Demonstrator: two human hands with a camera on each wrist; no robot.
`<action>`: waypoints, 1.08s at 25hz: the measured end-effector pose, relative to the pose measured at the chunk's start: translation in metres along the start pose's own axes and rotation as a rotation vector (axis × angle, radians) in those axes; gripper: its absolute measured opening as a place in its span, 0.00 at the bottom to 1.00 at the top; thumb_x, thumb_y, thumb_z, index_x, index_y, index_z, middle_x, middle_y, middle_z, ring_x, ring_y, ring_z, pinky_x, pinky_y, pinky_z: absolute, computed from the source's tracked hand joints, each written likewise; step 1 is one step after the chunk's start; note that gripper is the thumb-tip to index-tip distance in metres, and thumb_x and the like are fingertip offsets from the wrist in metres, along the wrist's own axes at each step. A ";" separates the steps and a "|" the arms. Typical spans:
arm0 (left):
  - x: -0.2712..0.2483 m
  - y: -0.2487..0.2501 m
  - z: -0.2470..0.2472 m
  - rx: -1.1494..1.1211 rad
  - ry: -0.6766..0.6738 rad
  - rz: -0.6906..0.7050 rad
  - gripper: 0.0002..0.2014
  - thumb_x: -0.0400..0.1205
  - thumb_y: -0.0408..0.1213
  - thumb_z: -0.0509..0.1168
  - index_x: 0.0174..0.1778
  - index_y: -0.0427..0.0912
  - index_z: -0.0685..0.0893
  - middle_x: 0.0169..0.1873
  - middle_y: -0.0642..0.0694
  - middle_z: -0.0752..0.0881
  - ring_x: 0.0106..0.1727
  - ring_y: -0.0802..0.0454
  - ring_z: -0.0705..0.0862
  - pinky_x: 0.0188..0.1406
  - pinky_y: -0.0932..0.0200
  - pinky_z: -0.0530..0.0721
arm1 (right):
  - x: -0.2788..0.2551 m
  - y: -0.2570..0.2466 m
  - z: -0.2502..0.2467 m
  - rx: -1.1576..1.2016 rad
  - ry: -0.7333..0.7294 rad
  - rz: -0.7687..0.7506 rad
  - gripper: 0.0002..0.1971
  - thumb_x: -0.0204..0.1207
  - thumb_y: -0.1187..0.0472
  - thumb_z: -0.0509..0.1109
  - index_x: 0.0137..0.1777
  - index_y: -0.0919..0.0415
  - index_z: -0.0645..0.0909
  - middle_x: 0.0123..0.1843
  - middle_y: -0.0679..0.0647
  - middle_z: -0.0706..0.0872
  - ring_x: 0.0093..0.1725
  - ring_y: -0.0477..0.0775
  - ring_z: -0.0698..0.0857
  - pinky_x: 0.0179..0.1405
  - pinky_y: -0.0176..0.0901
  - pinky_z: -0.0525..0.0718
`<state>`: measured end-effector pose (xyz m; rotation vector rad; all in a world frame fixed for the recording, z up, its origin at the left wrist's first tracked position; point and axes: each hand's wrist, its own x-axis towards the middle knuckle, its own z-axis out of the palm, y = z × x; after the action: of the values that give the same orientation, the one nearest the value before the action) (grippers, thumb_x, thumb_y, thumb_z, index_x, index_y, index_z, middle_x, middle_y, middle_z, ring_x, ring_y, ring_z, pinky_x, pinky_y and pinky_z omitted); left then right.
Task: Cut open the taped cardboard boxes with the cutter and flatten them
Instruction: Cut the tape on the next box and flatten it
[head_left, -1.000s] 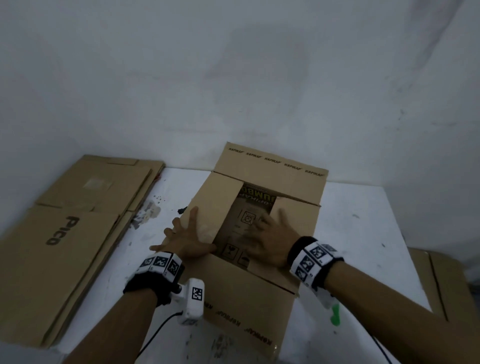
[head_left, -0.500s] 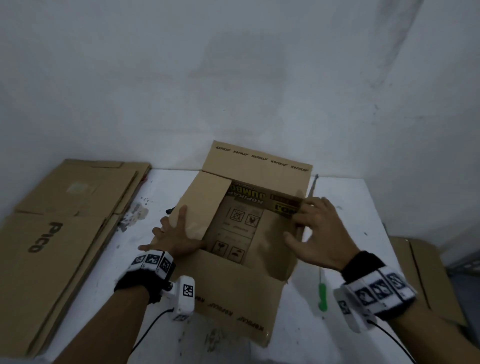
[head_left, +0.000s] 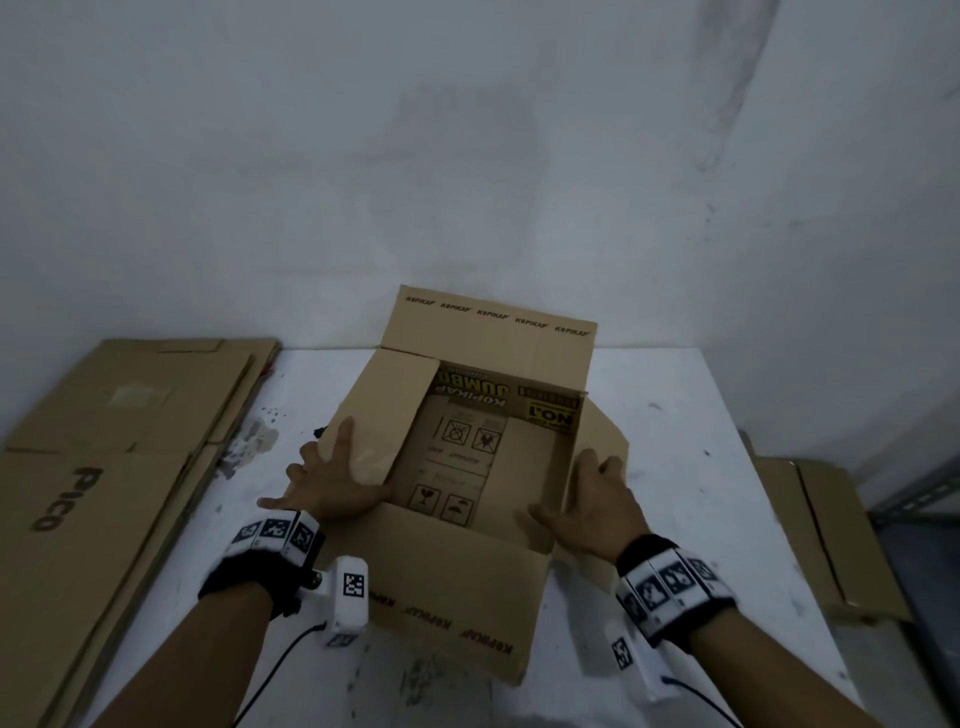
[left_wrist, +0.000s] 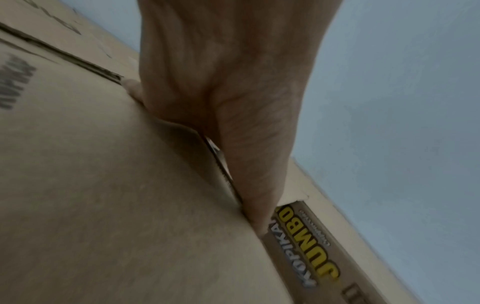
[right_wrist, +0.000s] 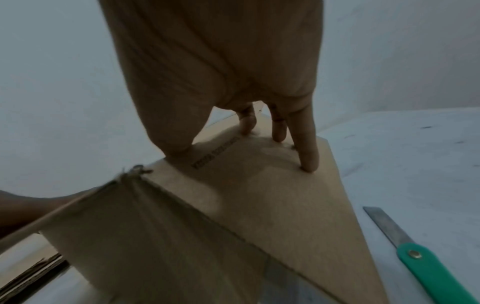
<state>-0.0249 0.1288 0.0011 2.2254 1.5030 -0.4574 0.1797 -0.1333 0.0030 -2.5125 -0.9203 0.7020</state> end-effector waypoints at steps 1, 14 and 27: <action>-0.002 -0.002 -0.005 -0.053 -0.011 0.026 0.62 0.65 0.72 0.70 0.82 0.69 0.30 0.83 0.38 0.49 0.82 0.29 0.57 0.76 0.25 0.63 | 0.005 0.001 0.002 -0.013 0.006 0.012 0.34 0.68 0.35 0.76 0.60 0.54 0.62 0.60 0.57 0.67 0.61 0.65 0.77 0.56 0.55 0.84; 0.019 -0.073 -0.037 -1.107 0.364 -0.121 0.33 0.80 0.47 0.74 0.78 0.40 0.71 0.71 0.37 0.80 0.67 0.35 0.81 0.66 0.36 0.82 | 0.016 0.009 0.012 -0.015 0.027 0.033 0.31 0.67 0.41 0.76 0.58 0.53 0.61 0.57 0.55 0.66 0.59 0.65 0.76 0.52 0.59 0.84; 0.059 -0.065 -0.017 -0.473 -0.025 0.116 0.30 0.92 0.55 0.45 0.81 0.38 0.71 0.80 0.35 0.72 0.78 0.38 0.73 0.80 0.42 0.67 | 0.027 0.010 0.010 0.133 -0.049 0.036 0.31 0.68 0.47 0.79 0.58 0.55 0.61 0.57 0.56 0.65 0.60 0.64 0.75 0.59 0.57 0.83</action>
<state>-0.0631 0.2059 -0.0232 1.9086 1.2972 -0.0781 0.1967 -0.1210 -0.0187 -2.4099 -0.8177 0.8119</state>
